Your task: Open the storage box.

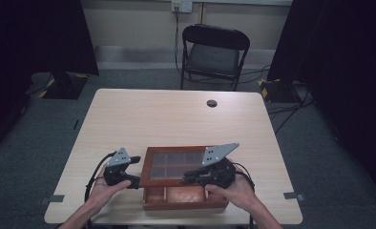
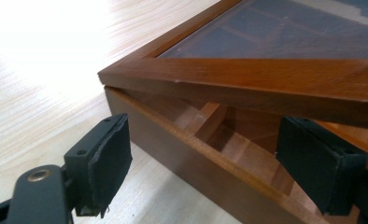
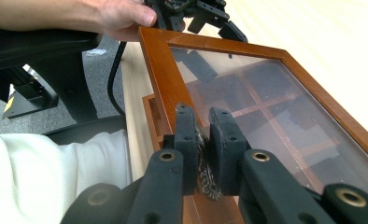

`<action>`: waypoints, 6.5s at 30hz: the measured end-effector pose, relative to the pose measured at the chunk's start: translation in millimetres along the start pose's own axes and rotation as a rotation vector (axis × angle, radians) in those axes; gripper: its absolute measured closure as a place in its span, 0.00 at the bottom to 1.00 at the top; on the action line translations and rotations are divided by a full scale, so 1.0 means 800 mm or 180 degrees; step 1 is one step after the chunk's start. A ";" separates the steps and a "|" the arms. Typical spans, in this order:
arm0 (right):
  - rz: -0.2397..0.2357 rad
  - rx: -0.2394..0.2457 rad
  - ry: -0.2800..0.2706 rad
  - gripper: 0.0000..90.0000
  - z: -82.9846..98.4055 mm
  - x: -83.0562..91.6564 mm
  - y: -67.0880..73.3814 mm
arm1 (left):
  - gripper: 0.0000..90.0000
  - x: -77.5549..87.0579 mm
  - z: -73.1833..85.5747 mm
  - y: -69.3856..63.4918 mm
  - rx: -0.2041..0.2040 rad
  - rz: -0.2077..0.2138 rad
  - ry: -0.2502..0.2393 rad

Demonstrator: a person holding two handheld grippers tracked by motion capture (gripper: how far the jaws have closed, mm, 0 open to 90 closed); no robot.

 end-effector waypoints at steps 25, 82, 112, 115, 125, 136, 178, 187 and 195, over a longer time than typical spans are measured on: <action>0.0082 -0.0065 -0.0152 0.64 0.006 0.009 -0.002 | 0.23 0.002 -0.012 -0.008 0.0105 0.0059 -0.0214; 0.0949 -0.0531 -0.0560 0.24 0.057 0.076 -0.071 | 0.39 0.017 -0.060 0.008 0.0312 0.0155 -0.0281; 0.0966 -0.0738 -0.0777 0.45 0.046 0.072 -0.113 | 0.51 0.018 -0.085 0.021 0.0291 0.0183 -0.0389; 0.0974 -0.0743 -0.0793 0.45 0.045 0.072 -0.115 | 0.49 0.016 -0.086 0.023 0.0305 0.0194 -0.0412; 0.1031 -0.0793 -0.0865 0.46 0.042 0.074 -0.125 | 0.52 0.009 -0.090 0.029 0.0321 0.0144 -0.0435; 0.1105 -0.0760 -0.0851 0.41 0.037 0.067 -0.132 | 0.56 0.007 -0.096 0.033 0.0336 0.0156 -0.0442; 0.1107 -0.0982 -0.0837 0.51 0.052 0.035 -0.192 | 0.67 -0.018 -0.089 0.071 0.0535 0.0050 -0.0411; 0.1116 -0.1108 -0.0848 0.50 0.054 0.030 -0.201 | 0.69 -0.024 -0.092 0.083 0.0594 0.0044 -0.0406; 0.1168 -0.1156 -0.0807 0.53 0.056 0.029 -0.206 | 0.70 -0.036 -0.097 0.095 0.0700 0.0033 -0.0417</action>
Point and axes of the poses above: each handheld gripper's, and its own axes: x roughly backward along the jaws, z roughly out of its underside, y roughly to its left, the point moved 5 cm from there along -x, roughly forward along the jaws, and after that the axes turned 1 degree about y, right-handed, at the moved point
